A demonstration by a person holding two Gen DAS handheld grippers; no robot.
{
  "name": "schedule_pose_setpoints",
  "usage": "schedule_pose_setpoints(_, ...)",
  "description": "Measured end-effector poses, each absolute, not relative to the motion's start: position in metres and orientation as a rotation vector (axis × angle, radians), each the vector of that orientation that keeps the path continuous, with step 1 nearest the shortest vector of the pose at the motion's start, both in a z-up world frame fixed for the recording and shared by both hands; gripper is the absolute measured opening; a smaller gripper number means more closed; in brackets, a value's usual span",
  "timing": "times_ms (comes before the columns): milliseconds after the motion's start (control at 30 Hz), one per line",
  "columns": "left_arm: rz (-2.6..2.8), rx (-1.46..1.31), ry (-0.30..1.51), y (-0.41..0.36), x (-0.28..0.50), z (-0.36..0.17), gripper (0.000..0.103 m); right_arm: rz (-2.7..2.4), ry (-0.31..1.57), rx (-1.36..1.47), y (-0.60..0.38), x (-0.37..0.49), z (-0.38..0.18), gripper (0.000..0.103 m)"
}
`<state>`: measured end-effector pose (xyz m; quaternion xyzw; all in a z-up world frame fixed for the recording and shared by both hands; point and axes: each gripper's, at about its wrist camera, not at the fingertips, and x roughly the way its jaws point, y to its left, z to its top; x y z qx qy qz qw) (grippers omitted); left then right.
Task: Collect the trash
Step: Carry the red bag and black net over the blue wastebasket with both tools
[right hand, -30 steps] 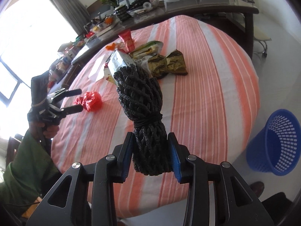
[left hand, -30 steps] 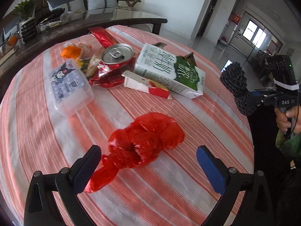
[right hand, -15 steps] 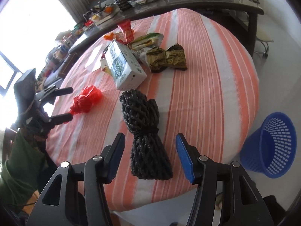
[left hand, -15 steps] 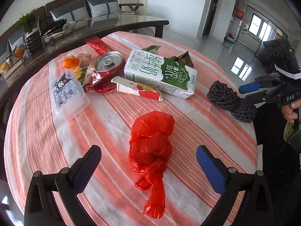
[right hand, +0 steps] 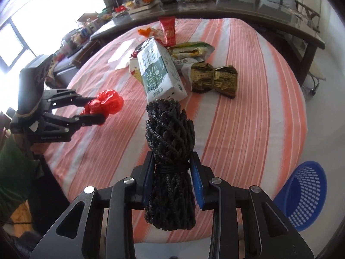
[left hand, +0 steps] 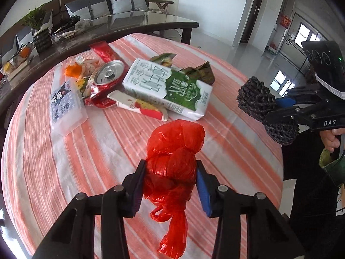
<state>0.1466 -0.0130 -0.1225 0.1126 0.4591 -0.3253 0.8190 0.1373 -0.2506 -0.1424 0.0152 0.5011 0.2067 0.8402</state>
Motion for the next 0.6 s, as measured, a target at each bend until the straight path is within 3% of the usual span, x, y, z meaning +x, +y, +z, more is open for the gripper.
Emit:
schedule_pose_setpoints(300, -0.833, 0.186, 0.934, -0.156, 0.14, -0.074, 0.044, 0.218, 0.95, 0.222, -0.384, 0.131, -0.111, 0.033)
schedule_pose_setpoints(600, -0.976, 0.199, 1.019, -0.349, 0.147, -0.101, 0.044, -0.138, 1.021, 0.333, -0.558, 0.106, -0.138, 0.034)
